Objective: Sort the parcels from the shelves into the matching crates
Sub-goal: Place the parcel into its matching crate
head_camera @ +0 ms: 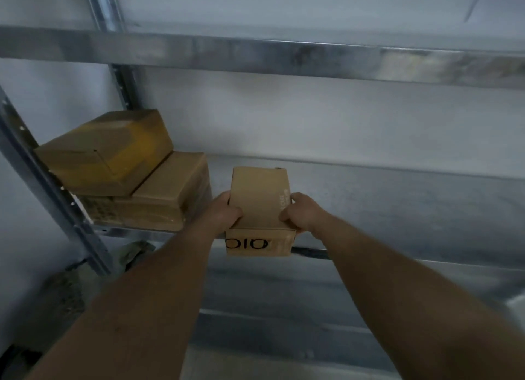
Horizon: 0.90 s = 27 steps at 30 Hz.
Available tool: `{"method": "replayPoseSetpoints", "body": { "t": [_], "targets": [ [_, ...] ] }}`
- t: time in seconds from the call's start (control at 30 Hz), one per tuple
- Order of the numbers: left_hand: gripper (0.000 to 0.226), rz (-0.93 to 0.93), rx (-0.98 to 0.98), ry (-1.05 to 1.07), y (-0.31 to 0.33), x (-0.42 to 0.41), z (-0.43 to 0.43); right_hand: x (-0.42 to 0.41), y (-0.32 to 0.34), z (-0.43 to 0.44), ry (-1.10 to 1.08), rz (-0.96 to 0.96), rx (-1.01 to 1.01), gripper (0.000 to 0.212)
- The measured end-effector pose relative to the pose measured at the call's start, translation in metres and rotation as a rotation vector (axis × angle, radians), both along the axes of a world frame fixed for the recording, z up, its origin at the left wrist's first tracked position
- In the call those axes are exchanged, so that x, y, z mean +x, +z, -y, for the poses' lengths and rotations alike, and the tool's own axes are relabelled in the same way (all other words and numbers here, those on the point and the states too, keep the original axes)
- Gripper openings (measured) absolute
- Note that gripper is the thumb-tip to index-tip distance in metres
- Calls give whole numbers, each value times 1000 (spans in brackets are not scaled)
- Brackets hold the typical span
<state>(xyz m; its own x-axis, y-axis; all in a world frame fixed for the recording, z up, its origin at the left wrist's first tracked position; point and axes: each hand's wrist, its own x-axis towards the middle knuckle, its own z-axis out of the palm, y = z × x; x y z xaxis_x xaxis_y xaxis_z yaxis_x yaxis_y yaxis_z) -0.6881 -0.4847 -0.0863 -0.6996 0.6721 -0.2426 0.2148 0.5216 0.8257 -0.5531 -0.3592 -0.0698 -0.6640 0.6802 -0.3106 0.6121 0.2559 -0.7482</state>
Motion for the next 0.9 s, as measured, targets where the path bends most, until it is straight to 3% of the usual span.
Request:
{"method": "replayPoseSetpoints", "body": {
  "t": [0.1, 0.17, 0.33, 0.4, 0.47, 0.53, 0.63, 0.73, 0.8, 0.9],
  "targets": [
    [67, -13, 31, -33, 3, 3, -9, 11, 1, -6, -79, -50, -14, 65],
    [61, -39, 94, -60, 7, 10, -18, 21, 4, -11, -120, -101, 5, 74],
    [66, 52, 229, -22, 17, 29, -42, 45, 21, -33, -287, -302, -75, 47],
    [52, 123, 294, -5, 21, 38, -51, 56, 28, -41, -322, -360, -94, 33],
    [37, 151, 315, 13, 27, 49, -61, 68, 32, -46, -353, -395, -98, 32],
    [40, 169, 320, 8, 35, 62, -72, 82, 33, -50, -388, -386, -97, 43],
    [67, 200, 304, -60, 43, 85, -88, 107, 38, -52, -414, -376, -99, 59],
    [80, 186, 264, -115, 46, 109, -101, 128, 42, -63, -459, -363, -87, 85],
    [79, 182, 249, -113, 46, 122, -111, 144, 47, -72, -518, -343, -68, 97],
    [52, 141, 245, -111, 51, 142, -125, 170, 52, -79, -573, -347, -13, 65]
  ]
}}
